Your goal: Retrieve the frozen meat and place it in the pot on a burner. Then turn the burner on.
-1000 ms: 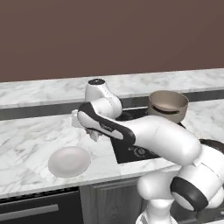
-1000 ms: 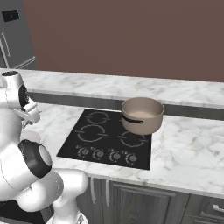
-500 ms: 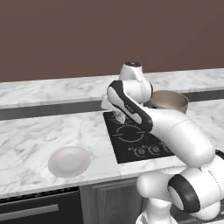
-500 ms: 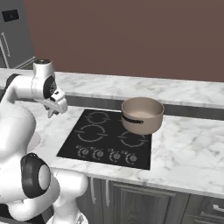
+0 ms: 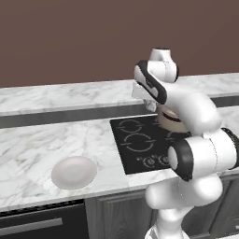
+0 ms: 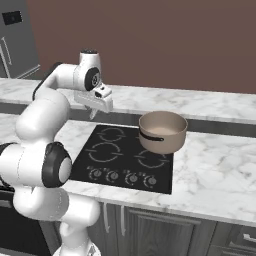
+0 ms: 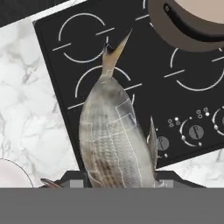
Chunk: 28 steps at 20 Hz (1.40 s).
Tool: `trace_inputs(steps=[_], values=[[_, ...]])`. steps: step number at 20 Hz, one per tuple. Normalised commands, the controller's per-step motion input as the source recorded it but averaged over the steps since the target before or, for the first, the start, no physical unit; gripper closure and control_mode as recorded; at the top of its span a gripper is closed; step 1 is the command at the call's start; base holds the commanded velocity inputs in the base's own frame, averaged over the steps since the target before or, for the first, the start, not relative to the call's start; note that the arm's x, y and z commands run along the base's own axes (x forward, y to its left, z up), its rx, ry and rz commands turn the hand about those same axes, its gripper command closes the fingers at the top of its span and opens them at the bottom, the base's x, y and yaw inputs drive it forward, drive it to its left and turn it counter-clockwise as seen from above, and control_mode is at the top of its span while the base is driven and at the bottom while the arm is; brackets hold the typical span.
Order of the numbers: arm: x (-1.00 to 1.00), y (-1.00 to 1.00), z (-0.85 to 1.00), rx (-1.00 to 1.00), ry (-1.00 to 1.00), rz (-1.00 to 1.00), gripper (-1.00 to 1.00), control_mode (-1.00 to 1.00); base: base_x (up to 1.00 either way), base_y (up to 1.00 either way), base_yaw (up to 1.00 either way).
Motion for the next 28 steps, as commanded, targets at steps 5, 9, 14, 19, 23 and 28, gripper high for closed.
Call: trace_inputs(steps=[5,9,14,19,23,28], values=[[0.52,-1.00,0.23,-0.13,0.14,-0.02,1.00,-1.00,0.00,0.00,0.00],[0.43,-1.00,0.00,-0.08,0.12,-0.01,1.00,-1.00,0.00,0.00,0.00],[0.22,-1.00,-0.44,-0.01,0.01,-0.01,1.00,-1.00,0.00,0.00,0.00],[0.31,-0.99,-0.57,0.00,0.00,-0.02,1.00,-1.00,0.00,0.00,0.00],[0.50,-0.59,-0.22,0.01,-0.02,0.01,1.00,-1.00,0.00,0.00,0.00],[0.52,-0.17,-0.13,0.05,-0.04,0.08,1.00,-1.00,0.00,0.00,0.00]])
